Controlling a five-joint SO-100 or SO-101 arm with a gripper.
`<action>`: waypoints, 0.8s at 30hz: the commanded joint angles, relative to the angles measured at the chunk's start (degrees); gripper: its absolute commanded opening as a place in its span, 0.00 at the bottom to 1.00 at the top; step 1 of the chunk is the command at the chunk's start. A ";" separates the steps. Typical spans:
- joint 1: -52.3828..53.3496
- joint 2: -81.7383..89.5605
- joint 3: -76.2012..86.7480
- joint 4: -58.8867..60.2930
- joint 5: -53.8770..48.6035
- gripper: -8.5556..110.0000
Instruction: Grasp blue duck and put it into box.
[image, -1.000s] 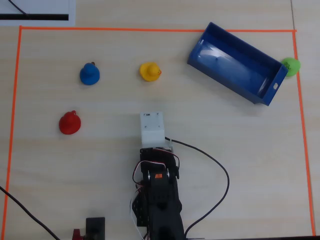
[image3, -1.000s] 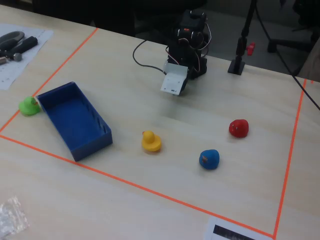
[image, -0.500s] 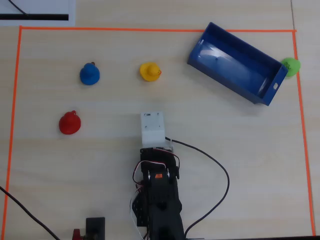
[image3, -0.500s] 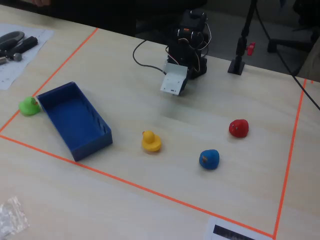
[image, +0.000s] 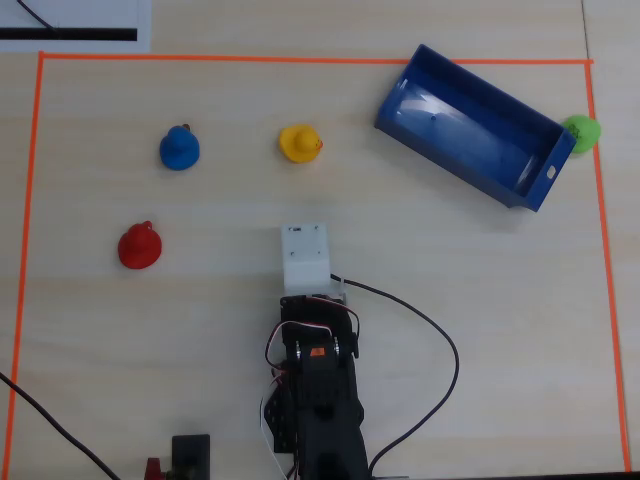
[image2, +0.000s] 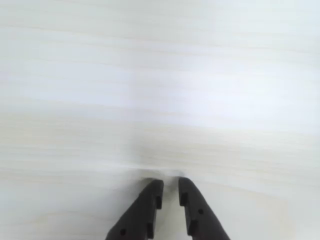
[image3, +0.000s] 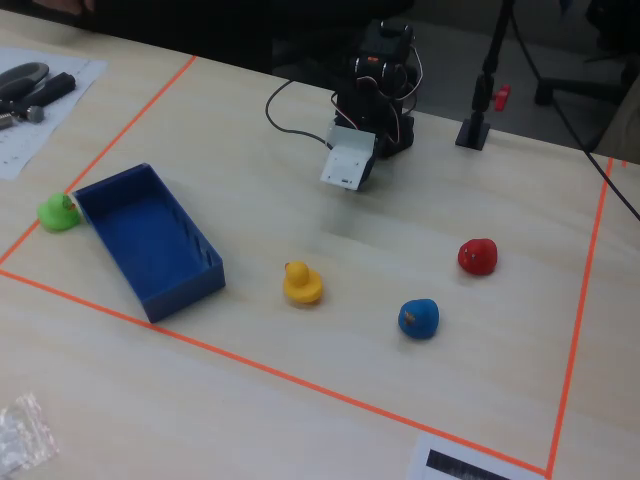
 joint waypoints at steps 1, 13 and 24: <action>0.44 -0.18 0.09 0.70 0.18 0.08; 1.05 -2.90 -6.33 -3.43 -0.79 0.07; -11.16 -65.48 -69.17 -24.70 12.04 0.12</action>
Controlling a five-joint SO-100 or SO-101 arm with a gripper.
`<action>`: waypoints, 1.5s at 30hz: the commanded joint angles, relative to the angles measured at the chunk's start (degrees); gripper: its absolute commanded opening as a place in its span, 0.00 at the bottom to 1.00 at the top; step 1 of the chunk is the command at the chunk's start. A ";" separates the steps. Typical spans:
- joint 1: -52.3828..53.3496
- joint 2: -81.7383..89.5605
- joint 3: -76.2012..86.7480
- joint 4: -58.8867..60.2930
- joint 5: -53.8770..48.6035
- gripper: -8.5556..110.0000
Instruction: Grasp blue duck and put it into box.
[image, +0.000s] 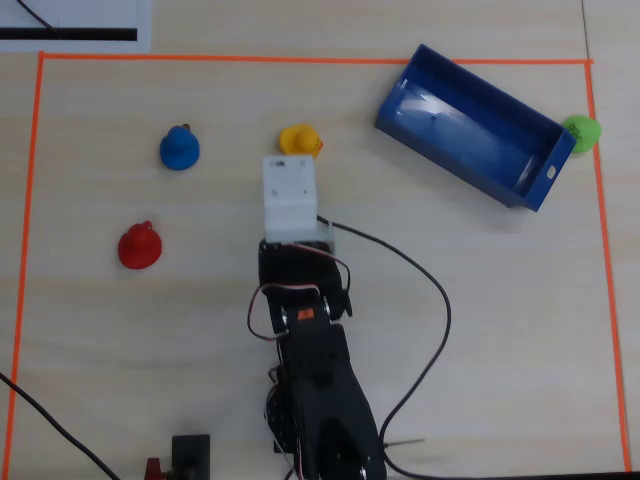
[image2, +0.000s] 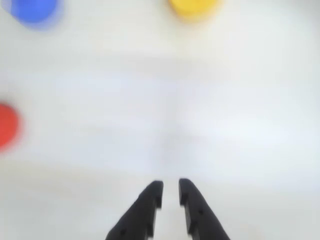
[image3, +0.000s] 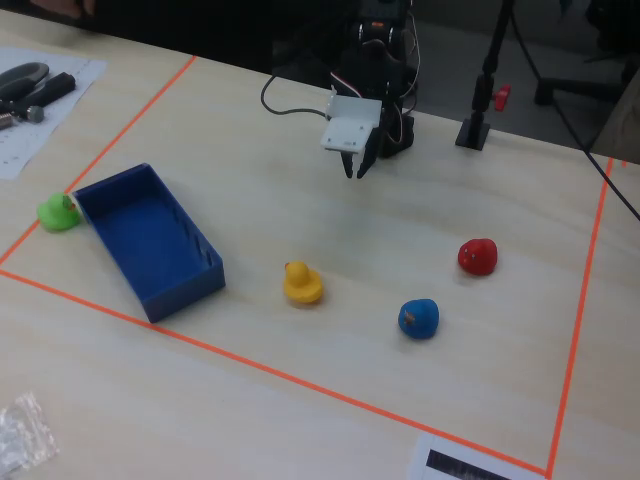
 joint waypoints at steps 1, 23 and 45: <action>-4.31 -30.23 -31.64 -15.38 3.34 0.16; -10.99 -60.64 -13.18 -80.77 -4.04 0.43; -9.93 -77.96 -22.32 -78.49 0.09 0.49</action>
